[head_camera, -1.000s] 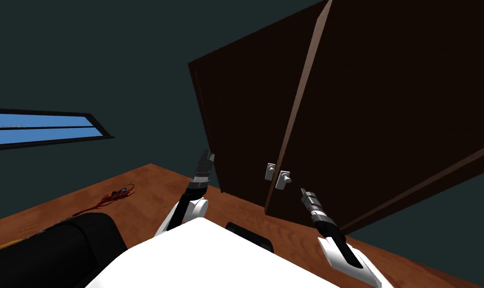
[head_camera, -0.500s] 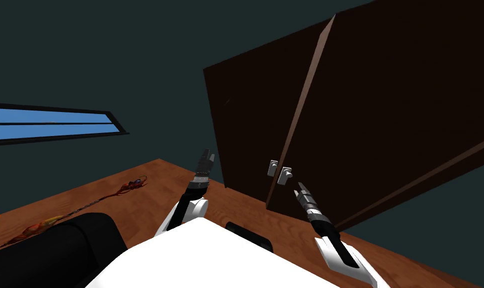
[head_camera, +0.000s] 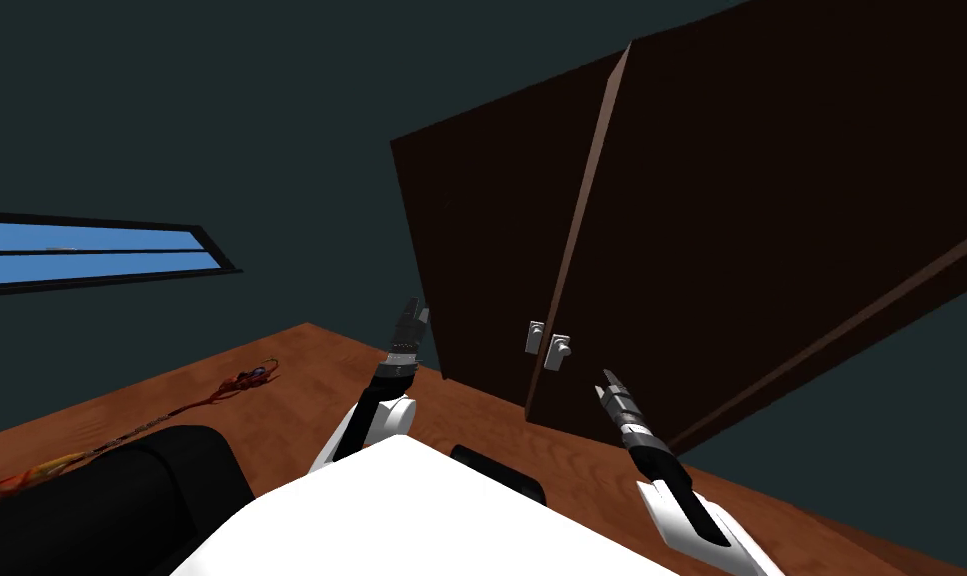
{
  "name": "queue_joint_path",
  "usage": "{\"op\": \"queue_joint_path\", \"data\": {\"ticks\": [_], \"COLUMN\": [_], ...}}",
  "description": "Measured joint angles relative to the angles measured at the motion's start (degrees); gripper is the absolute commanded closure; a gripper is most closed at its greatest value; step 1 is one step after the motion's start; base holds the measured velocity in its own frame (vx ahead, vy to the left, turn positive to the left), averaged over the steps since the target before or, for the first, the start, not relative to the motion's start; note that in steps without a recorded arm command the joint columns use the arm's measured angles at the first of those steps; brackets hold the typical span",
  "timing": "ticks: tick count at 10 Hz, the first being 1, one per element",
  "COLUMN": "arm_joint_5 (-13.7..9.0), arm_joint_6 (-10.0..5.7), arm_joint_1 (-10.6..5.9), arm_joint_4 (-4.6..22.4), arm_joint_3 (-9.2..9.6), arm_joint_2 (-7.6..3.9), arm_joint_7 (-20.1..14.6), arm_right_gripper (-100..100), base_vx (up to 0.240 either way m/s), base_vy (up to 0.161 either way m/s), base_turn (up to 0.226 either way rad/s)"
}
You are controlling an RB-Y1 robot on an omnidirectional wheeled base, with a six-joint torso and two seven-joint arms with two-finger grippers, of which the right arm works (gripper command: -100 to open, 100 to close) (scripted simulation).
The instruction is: Pull the door open
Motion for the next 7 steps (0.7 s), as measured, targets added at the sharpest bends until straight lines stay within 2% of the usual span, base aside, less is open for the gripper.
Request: {"op": "queue_joint_path", "data": {"ticks": [2,4,5,7], "arm_joint_5": [-0.03,0.17,0.19,0.16], "arm_joint_6": [0.03,0.07,0.12,0.01], "arm_joint_1": [-0.87,-2.01,-2.10,-2.21], "arm_joint_4": [0.33,-0.04,-0.13,-0.16], "arm_joint_3": [0.06,0.65,0.71,0.62], "arm_joint_2": [0.24,1.16,1.23,1.15], "arm_joint_7": [0.20,0.55,0.60,0.55], "arm_right_gripper": [-100,-100,100,100], "base_vx": [0.190,0.146,-0.013,-0.031], "base_vy": [0.067,0.097,-0.008,-0.023], "base_turn": [0.101,0.077,-0.020,0.015]}}
